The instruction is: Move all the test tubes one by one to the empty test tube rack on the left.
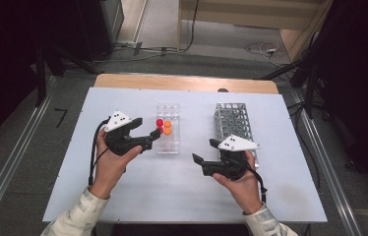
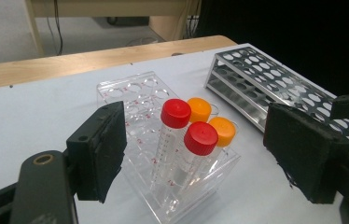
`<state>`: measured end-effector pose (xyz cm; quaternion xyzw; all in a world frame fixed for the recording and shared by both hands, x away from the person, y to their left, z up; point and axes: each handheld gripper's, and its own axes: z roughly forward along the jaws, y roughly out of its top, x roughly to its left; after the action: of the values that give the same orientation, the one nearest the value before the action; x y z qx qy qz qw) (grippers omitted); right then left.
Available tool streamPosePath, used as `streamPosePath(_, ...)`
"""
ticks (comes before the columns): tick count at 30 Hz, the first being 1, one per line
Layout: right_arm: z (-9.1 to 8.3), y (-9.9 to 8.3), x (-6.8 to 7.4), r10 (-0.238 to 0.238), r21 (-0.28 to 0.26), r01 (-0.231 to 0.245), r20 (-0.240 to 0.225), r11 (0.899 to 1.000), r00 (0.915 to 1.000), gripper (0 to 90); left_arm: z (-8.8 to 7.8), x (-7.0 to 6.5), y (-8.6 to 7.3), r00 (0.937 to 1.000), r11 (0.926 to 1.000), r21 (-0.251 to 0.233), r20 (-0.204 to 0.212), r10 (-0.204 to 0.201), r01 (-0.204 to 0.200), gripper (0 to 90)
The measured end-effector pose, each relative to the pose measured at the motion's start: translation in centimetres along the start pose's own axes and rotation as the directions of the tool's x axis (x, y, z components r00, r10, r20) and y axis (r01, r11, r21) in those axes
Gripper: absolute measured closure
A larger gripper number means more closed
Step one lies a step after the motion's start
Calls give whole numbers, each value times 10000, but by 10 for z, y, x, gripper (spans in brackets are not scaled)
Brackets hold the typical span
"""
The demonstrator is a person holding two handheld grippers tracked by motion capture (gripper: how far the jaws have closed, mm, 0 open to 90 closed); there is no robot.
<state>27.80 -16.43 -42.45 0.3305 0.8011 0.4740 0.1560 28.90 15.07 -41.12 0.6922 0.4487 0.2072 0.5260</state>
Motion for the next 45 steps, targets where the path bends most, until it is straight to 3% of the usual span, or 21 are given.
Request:
streamPosePath(10, -6, -2, -5, -1, 3, 1, 54, 10000, 10000, 168, -6, 6, -4, 9998, 9999, -69, -183, -76, 75, 210)
streamPosePath(45, -60, -21, -43, 650, -526, -600, 989, 9968, 9930, 169, -28, 23, -26, 9971, 9997, -101, -725, -220, 213, 207)
